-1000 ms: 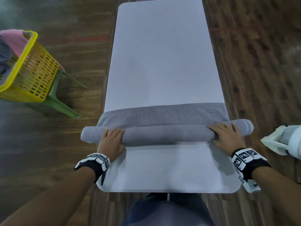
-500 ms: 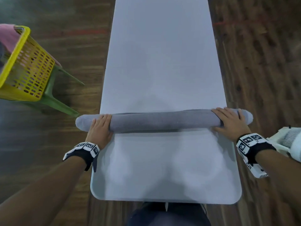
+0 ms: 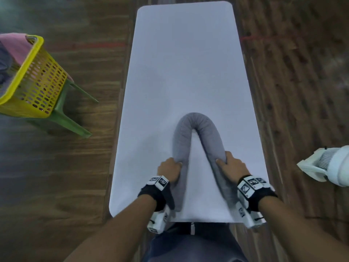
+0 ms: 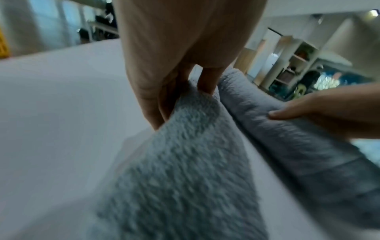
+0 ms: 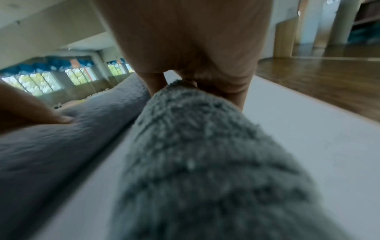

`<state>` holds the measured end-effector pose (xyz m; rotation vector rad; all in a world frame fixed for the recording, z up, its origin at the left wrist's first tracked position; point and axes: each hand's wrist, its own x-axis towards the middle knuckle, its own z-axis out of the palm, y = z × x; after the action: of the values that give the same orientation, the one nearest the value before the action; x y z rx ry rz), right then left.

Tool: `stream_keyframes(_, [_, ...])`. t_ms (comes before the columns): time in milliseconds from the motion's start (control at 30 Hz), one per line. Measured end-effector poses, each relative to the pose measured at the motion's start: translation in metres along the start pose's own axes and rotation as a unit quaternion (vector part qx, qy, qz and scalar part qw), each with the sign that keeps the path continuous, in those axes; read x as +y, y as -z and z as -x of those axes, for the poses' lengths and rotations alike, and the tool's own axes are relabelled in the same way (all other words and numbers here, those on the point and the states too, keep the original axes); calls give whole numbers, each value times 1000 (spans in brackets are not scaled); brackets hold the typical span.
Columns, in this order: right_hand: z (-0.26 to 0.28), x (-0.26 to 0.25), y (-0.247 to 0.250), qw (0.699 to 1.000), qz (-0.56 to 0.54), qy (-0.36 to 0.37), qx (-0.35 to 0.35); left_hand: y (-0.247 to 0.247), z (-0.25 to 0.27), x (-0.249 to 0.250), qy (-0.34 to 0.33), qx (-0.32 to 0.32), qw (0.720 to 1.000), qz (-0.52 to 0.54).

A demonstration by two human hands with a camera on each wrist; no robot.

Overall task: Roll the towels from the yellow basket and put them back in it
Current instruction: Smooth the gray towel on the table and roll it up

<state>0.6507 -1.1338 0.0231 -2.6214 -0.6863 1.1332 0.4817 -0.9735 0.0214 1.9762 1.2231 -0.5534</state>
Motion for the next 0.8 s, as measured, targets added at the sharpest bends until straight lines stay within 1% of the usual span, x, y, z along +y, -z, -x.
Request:
stream_keyframes(100, [17, -15, -34, 998, -67, -1, 2, -32, 10, 19, 23, -32, 994, 104])
stream_keyframes(200, [21, -20, -49, 991, -130, -5, 21, -44, 17, 26, 45, -21, 984, 168])
stream_keyframes(233, [20, -22, -48, 992, -125, -6, 26, -45, 18, 27, 48, -19, 983, 178])
stream_keyframes(300, [18, -25, -44, 997, -65, -16, 49, -46, 21, 30, 45, -23, 983, 178])
stream_keyframes(367, [18, -34, -38, 996, -37, -29, 74, -49, 26, 38, 22, -35, 986, 161])
stream_keyframes(433, [15, -43, -36, 997, 8, -31, 74, -60, 32, 51, -19, -82, 985, 150])
stream_keyframes(467, [10, -43, -36, 996, 53, -32, 68, -65, 38, 57, -37, -110, 984, 139])
stream_keyframes(533, [1, -35, -36, 987, 145, -23, 60, -74, 48, 60, -53, -139, 982, 117])
stream_keyframes(600, [-8, -26, -32, 979, 194, -2, 57, -76, 55, 50, -81, -150, 983, 61])
stream_keyframes(667, [-14, -22, -28, 980, 191, 21, 57, -72, 61, 27, -87, -157, 983, 42])
stream_keyframes(733, [-17, -21, -24, 981, 177, 43, 73, -63, 66, -3, -71, -146, 985, 58])
stream_keyframes(800, [-21, -22, -21, 982, 153, 69, 86, -56, 74, -40, -37, -128, 988, 81])
